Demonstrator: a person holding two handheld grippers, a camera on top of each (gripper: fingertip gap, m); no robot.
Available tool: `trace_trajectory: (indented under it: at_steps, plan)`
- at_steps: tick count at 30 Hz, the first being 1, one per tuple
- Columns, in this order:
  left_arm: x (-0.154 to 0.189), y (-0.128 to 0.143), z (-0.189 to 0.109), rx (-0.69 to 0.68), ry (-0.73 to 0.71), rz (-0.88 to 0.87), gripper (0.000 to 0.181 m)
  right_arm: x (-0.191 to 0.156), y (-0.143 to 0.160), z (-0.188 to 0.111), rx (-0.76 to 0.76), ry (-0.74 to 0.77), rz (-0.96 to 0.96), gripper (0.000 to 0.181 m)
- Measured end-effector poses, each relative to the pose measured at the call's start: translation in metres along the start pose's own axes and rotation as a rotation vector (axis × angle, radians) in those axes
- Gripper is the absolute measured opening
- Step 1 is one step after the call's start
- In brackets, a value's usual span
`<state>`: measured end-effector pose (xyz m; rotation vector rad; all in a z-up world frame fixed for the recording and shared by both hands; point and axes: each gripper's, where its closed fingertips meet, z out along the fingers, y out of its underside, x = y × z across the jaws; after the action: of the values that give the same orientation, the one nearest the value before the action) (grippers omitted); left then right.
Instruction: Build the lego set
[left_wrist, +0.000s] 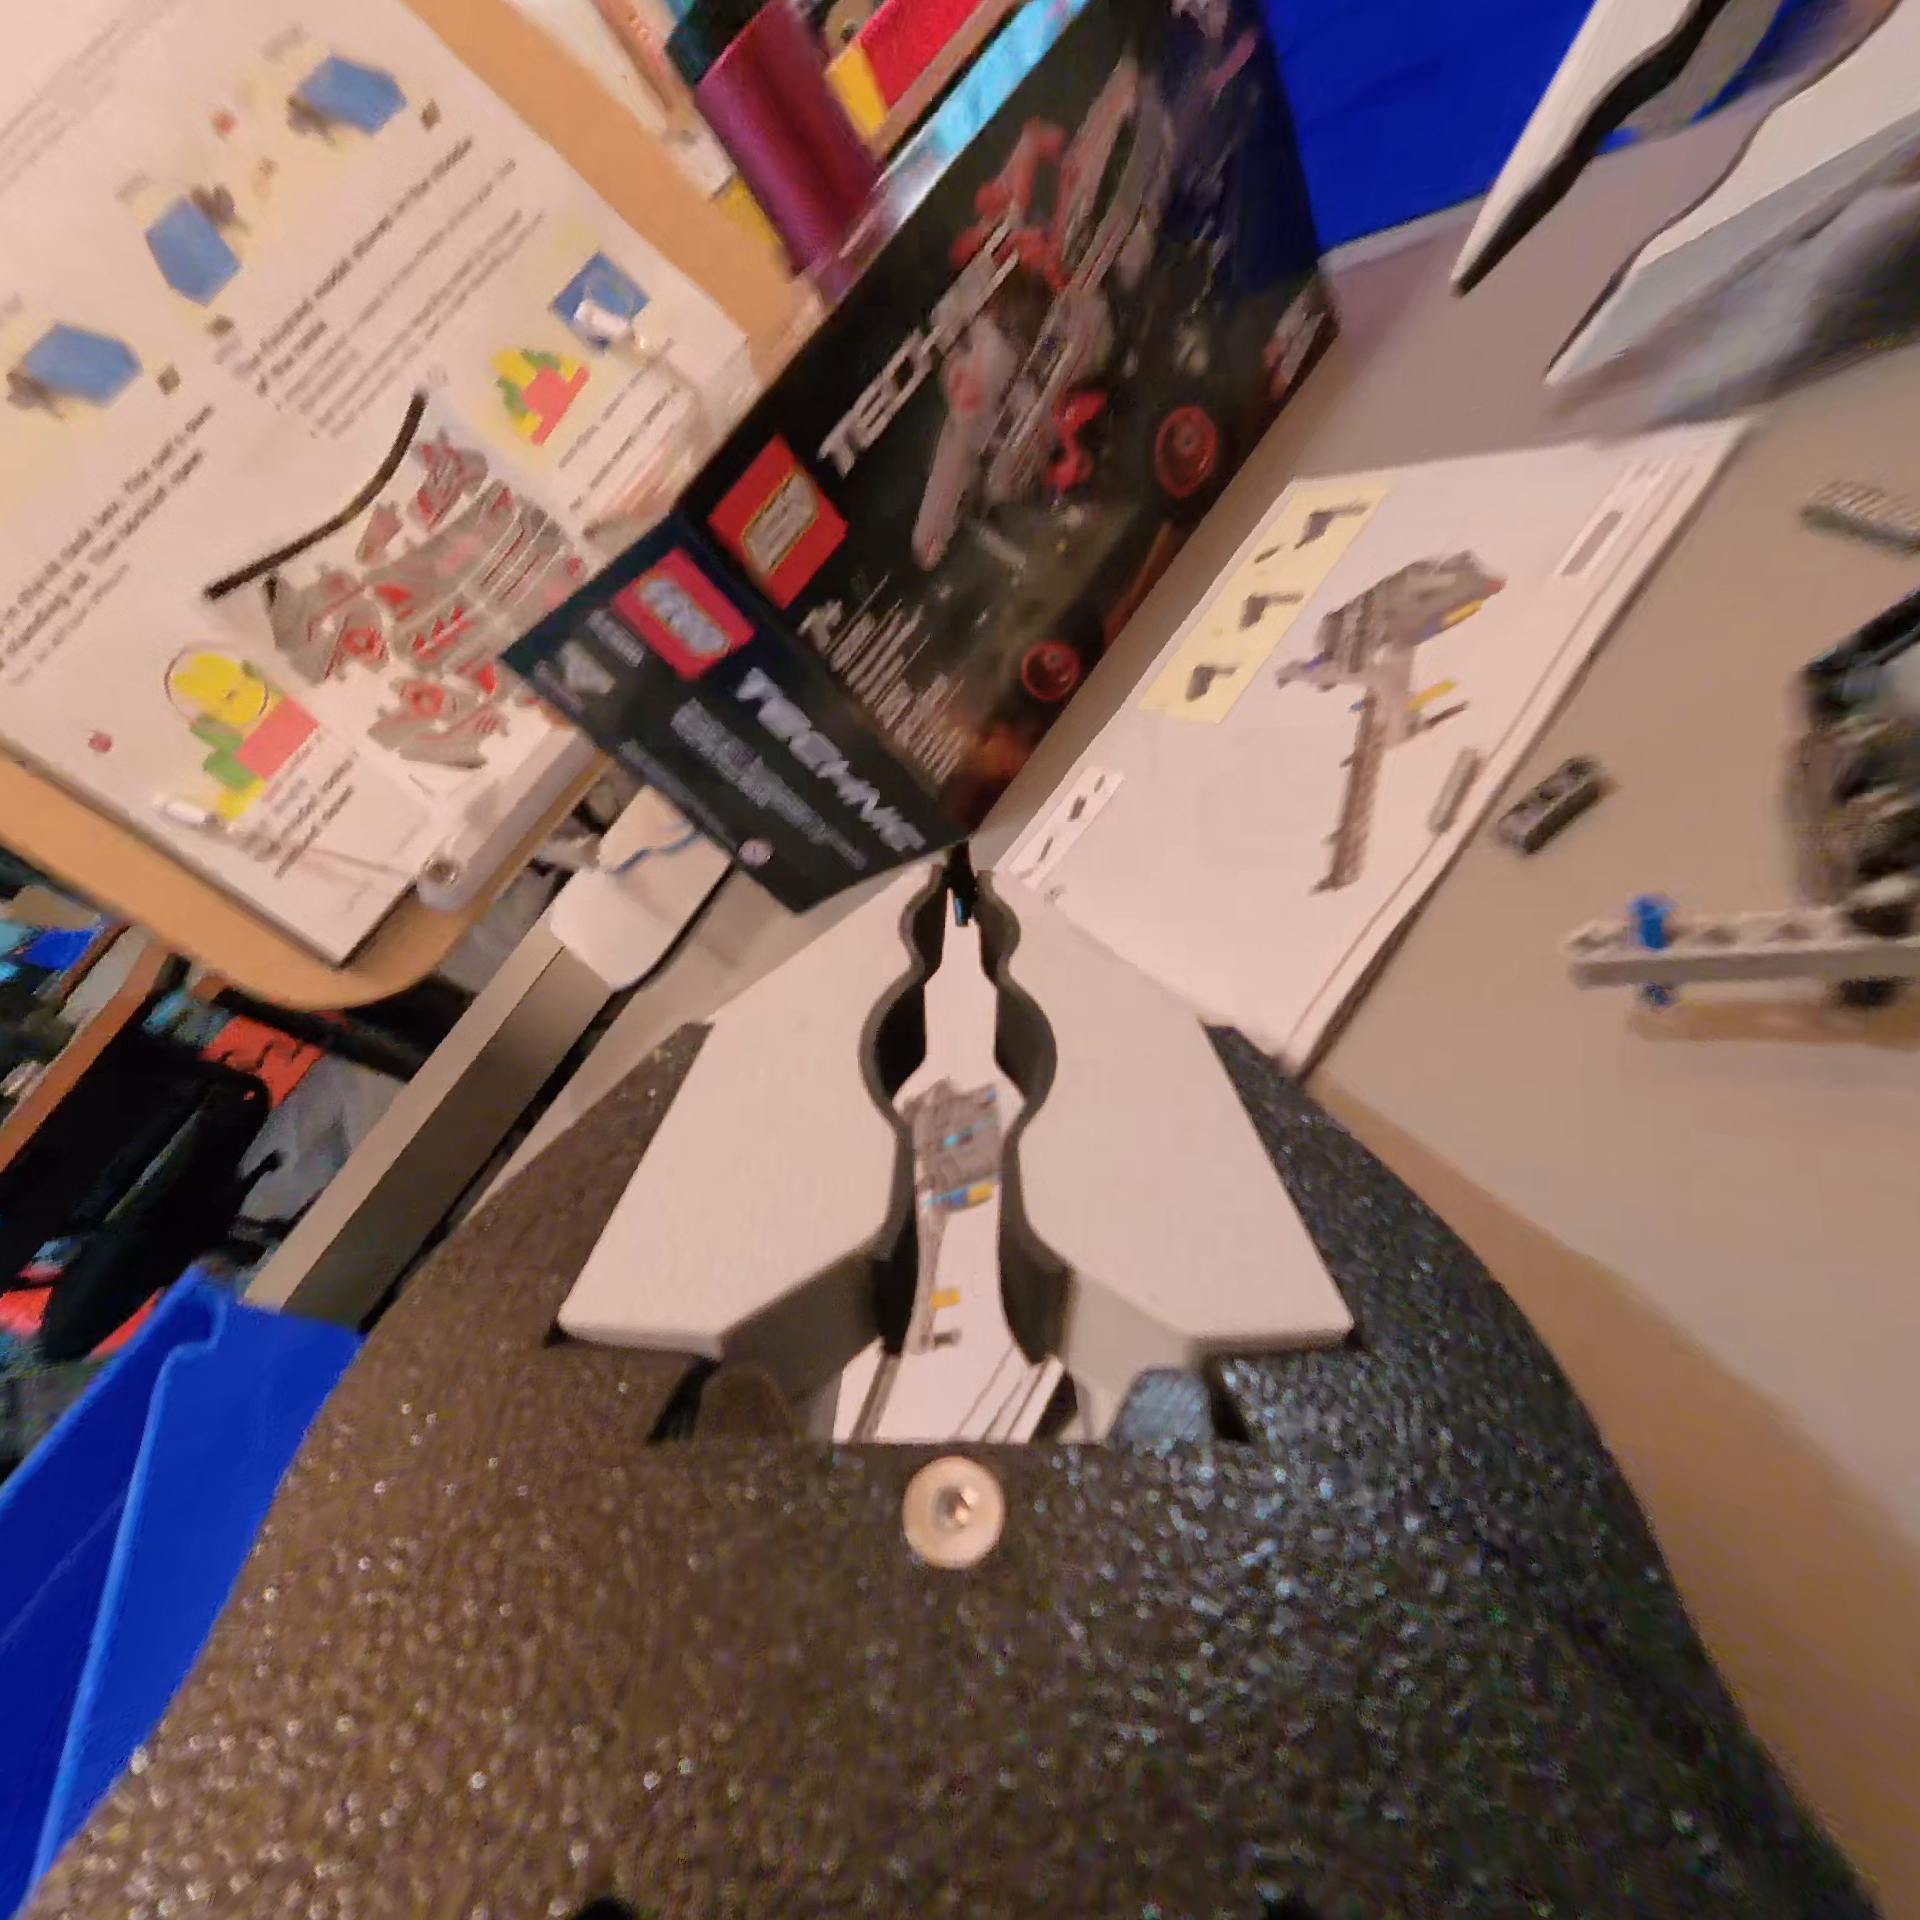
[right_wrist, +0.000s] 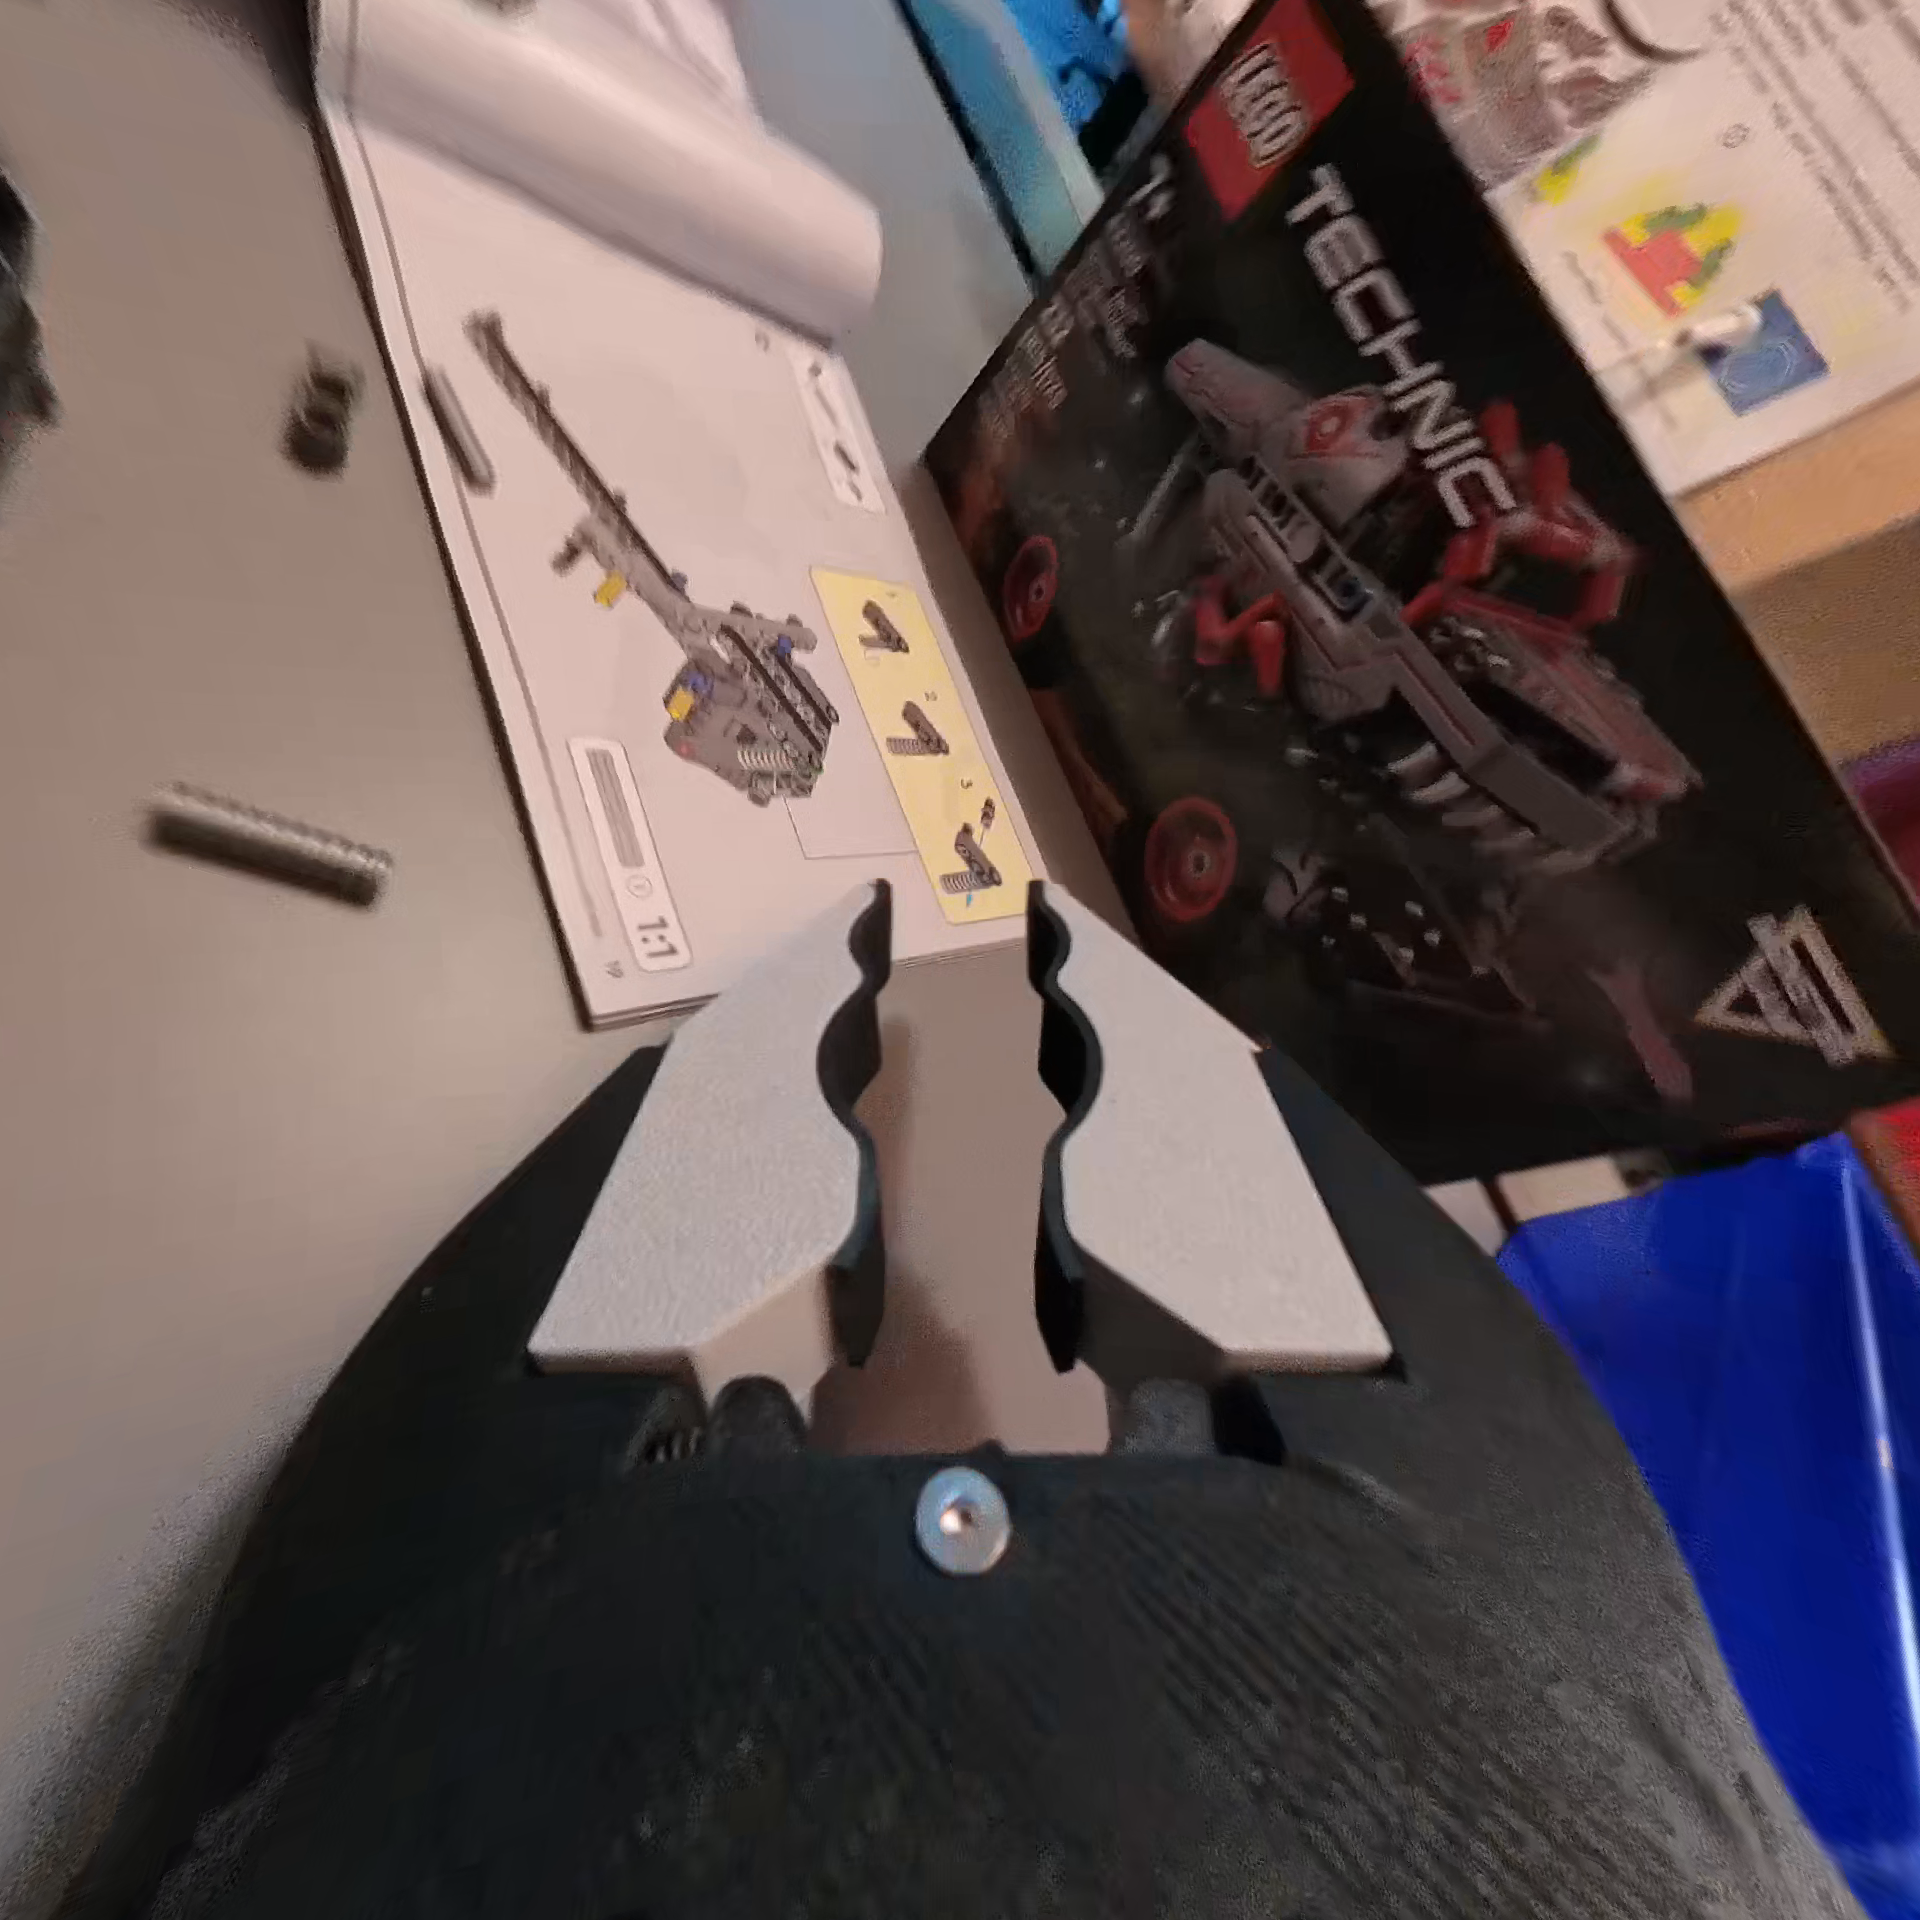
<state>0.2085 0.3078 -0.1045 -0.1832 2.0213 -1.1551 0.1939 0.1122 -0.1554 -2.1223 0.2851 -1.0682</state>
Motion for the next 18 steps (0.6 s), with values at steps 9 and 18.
trace_trajectory:
  at_steps: [9, 18]
  plan:
    - [0.115, -0.113, -0.013, 0.112, 0.300, 0.166, 0.003, -0.036, -0.079, -0.085, 0.301, -0.211, 0.398, 0.031]
    - [0.192, -0.134, -0.002, 0.064, 0.352, 0.416, 0.003, -0.067, -0.084, -0.119, 0.229, -0.324, 0.546, 0.031]
